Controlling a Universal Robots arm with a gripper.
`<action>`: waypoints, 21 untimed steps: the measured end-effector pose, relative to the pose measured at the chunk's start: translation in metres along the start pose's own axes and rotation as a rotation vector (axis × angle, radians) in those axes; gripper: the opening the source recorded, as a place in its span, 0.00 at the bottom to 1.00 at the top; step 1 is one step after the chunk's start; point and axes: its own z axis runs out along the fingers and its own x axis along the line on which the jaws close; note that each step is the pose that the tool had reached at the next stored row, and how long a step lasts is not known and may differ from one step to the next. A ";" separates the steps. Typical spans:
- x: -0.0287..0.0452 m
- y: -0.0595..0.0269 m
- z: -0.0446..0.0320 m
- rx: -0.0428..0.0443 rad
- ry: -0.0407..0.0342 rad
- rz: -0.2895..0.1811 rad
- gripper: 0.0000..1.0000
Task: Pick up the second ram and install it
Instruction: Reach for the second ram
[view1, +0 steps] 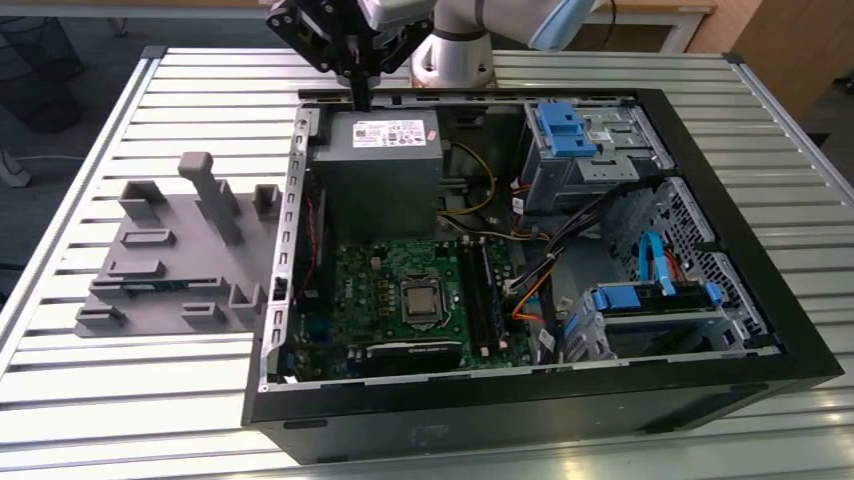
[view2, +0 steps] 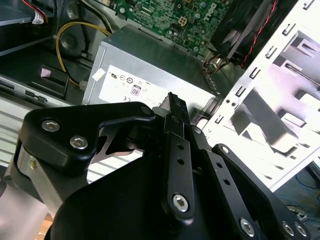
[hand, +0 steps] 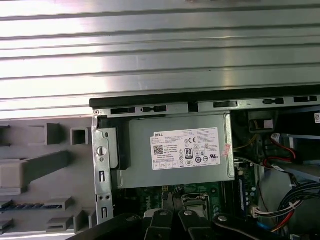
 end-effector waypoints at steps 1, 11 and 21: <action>0.0003 0.0000 0.0000 0.0000 0.0000 0.000 0.11; 0.0033 -0.0003 0.0001 0.0000 0.0000 0.000 0.11; 0.0065 -0.0005 0.0002 -0.0001 0.0000 0.000 0.11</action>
